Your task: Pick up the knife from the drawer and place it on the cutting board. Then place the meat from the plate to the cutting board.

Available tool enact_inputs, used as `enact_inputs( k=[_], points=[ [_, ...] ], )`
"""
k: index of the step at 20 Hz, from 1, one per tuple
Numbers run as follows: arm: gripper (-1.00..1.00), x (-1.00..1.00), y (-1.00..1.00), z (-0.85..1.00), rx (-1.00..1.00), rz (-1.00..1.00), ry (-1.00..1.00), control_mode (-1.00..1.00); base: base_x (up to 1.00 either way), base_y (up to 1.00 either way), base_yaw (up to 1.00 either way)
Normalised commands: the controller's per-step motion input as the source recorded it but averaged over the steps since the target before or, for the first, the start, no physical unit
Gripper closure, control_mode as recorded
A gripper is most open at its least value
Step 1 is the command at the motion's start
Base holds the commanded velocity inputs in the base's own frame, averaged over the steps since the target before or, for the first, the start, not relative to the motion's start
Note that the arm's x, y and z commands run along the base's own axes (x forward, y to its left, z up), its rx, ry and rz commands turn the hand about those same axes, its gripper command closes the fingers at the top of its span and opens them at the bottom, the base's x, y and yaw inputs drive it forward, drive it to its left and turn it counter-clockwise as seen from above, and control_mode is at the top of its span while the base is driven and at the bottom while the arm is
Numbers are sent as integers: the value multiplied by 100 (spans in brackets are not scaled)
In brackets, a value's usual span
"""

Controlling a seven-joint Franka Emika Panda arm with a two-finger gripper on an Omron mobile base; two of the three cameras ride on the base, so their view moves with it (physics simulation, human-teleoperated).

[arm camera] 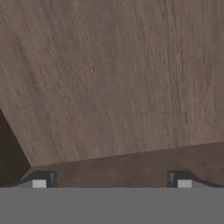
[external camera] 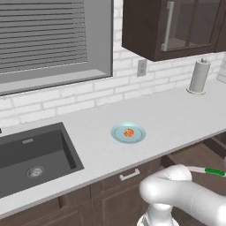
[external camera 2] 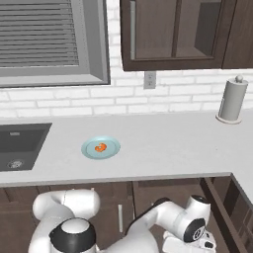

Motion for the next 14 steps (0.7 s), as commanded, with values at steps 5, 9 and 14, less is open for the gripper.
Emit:
enact_inputs(
  k=[5, 9, 14],
  points=[
    [-100, 84, -7, 52, 4, 20, -1, -100, 0, 0, 0],
    [-100, 63, -33, 8, 7, 17, -9, -100, 0, 0, 0],
    [-100, 36, -13, 0, 4, 10, -17, -100, 0, 0, 0]
  ],
)
